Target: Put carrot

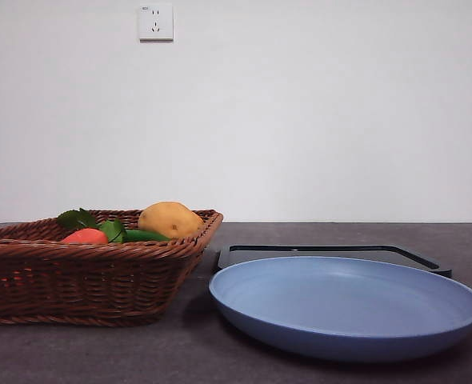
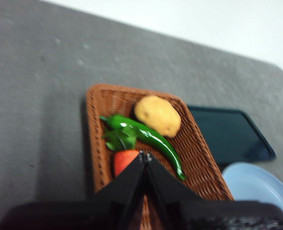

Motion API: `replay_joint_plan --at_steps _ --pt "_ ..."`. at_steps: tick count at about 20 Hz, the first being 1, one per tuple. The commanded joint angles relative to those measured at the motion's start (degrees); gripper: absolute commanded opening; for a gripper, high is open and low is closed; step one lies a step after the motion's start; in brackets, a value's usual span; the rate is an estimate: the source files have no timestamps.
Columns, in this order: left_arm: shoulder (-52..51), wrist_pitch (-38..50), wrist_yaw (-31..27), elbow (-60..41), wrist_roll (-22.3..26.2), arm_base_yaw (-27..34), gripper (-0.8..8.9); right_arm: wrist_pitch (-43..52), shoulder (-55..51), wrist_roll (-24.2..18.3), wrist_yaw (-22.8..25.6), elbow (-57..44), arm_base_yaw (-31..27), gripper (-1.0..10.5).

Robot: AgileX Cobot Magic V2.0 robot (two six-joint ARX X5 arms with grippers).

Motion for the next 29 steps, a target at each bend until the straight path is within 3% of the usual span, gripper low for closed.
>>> replay_joint_plan --at_steps 1,7,12,15,23,27,29 --pt "4.7 -2.8 1.5 4.4 3.5 -0.9 0.07 -1.7 4.8 -3.2 -2.3 2.8 0.0 0.0" --pt "16.3 -15.6 1.0 15.1 10.3 -6.7 0.07 -3.5 20.8 -4.2 -12.5 6.0 0.0 0.0" --pt "19.1 -15.9 3.5 16.1 10.3 -9.9 0.17 -3.8 32.6 -5.1 -12.5 6.0 0.1 1.4" --pt "19.1 -15.9 3.9 16.1 10.3 -10.8 1.93 -1.7 39.4 -5.1 -12.3 6.0 0.3 2.0" --pt "19.1 -15.9 3.9 16.1 10.1 -10.8 2.74 8.1 52.6 -3.3 -12.4 6.0 5.4 1.8" --pt "19.1 -15.9 3.9 16.1 10.1 -10.8 2.74 8.9 53.6 -2.4 -12.0 6.0 6.0 0.0" --pt "19.1 -15.9 4.0 16.1 10.1 -10.8 2.75 8.8 53.5 -1.5 -12.0 6.0 6.0 0.0"
